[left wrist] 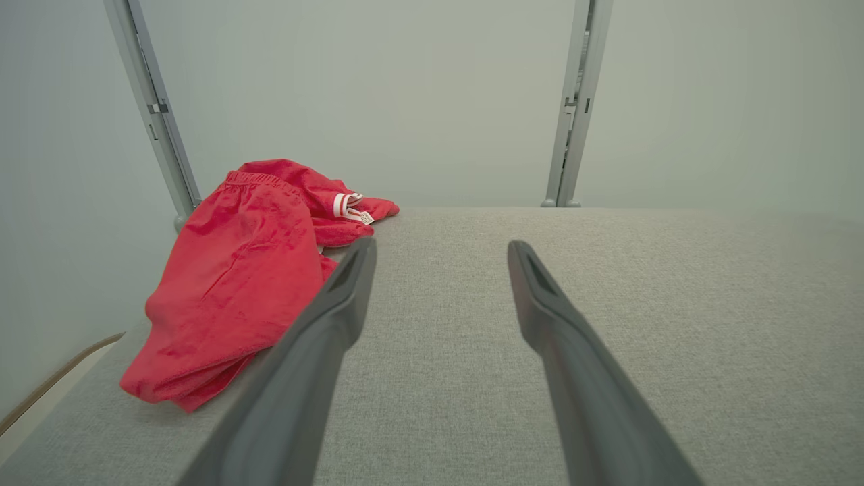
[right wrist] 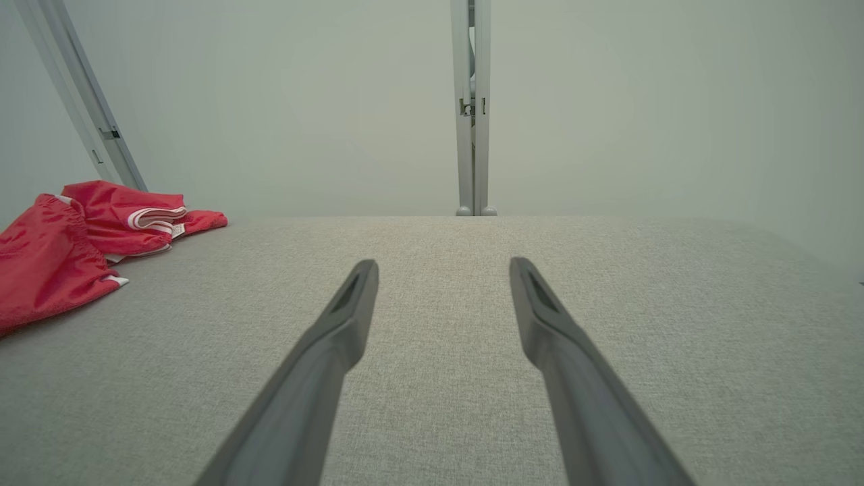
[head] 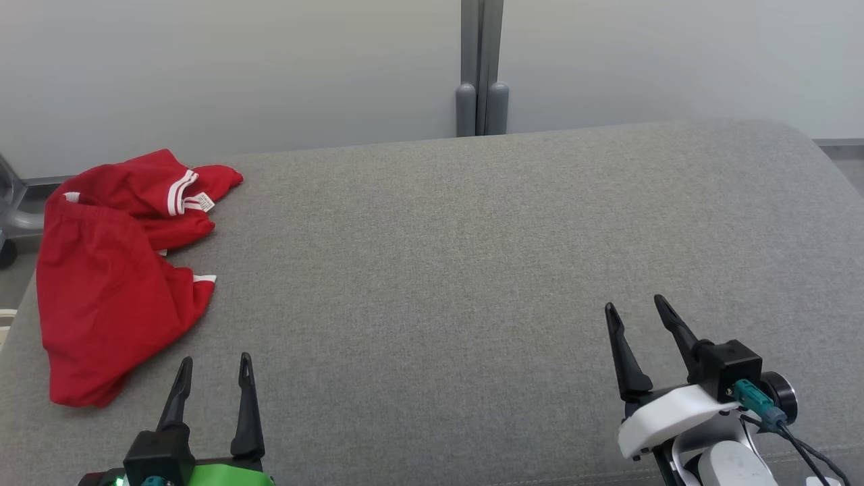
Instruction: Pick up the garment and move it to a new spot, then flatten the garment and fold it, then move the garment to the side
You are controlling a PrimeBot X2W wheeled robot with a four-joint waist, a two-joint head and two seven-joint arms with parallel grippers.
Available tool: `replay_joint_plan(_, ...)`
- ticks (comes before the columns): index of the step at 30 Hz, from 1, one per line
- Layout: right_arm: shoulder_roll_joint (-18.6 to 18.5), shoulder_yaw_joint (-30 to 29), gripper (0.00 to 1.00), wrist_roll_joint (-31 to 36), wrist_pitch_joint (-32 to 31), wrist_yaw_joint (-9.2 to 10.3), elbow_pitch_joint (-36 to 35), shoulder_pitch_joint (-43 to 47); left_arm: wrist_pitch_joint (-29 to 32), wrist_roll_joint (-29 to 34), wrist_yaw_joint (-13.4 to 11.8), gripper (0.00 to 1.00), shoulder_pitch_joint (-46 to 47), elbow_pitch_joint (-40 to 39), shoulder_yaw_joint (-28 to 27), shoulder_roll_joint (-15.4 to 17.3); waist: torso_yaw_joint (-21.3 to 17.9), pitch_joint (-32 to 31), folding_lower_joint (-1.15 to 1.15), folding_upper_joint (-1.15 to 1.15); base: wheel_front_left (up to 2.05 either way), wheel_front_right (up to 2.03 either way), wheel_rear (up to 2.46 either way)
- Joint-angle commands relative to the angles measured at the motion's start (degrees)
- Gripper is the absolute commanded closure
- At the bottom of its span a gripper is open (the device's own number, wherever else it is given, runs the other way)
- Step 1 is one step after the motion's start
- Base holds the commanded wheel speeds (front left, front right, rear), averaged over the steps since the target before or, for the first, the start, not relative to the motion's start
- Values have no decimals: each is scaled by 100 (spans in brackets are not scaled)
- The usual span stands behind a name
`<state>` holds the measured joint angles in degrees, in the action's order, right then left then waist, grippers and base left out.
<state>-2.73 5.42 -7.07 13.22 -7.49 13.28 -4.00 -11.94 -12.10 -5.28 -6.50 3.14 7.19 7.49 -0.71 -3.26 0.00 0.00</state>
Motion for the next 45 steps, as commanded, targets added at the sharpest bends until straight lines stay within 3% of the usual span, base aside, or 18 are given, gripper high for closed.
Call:
replay_joint_plan(1, -28, 9, 0, 106, 62, -1, 37, -104, -36, 117, -41, 0, -100, -32, -6, 50, -1, 1, 0, 0, 0, 0, 0)
replay_joint_plan(45, -26, -30, 0, 86, 102, 0, 156, -99, 43, -195, -79, 0, -14, 90, 120, 127, -13, -92, 0, 0, 0, 0, 0)
